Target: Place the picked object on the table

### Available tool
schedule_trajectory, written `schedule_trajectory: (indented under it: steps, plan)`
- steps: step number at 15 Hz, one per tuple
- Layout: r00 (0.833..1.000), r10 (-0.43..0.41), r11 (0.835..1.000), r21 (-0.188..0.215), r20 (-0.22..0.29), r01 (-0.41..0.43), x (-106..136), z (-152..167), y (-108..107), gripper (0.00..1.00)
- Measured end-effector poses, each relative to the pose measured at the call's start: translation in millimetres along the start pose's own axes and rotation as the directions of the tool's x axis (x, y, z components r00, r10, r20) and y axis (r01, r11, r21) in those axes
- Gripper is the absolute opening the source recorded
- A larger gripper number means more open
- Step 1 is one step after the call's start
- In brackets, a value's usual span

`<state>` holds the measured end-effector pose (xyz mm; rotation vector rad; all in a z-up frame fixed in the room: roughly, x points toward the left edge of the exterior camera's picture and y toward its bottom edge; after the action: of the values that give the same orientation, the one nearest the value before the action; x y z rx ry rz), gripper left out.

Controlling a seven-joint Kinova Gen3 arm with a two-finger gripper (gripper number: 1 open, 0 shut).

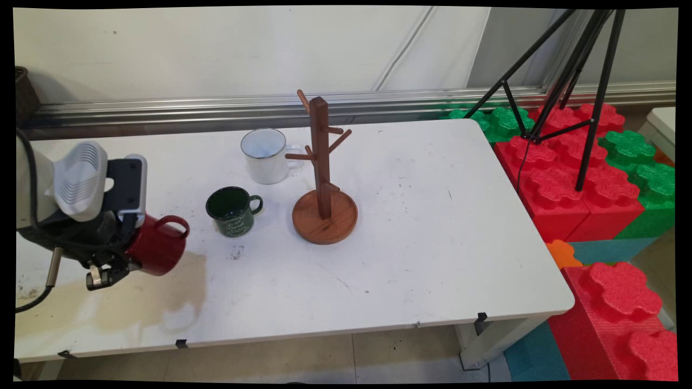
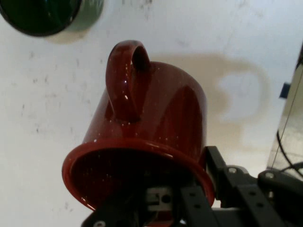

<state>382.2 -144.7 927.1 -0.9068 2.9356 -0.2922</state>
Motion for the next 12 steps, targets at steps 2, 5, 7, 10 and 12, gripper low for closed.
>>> schedule_trajectory:
  steps: [2,5,7,10,12]
  plan:
    - [1.000,0.001,1.000,0.007,0.030,-0.001,0,7,-2,0.00]
    - [0.998,-0.002,1.000,0.016,0.070,0.001,0,19,-4,0.00]
    - [0.996,-0.004,1.000,0.019,0.090,0.003,2,26,-4,0.00]
    - [0.993,-0.005,1.000,0.021,0.118,0.003,6,40,-5,0.00]
    - [0.991,-0.004,1.000,0.021,0.135,0.001,9,50,-6,0.00]
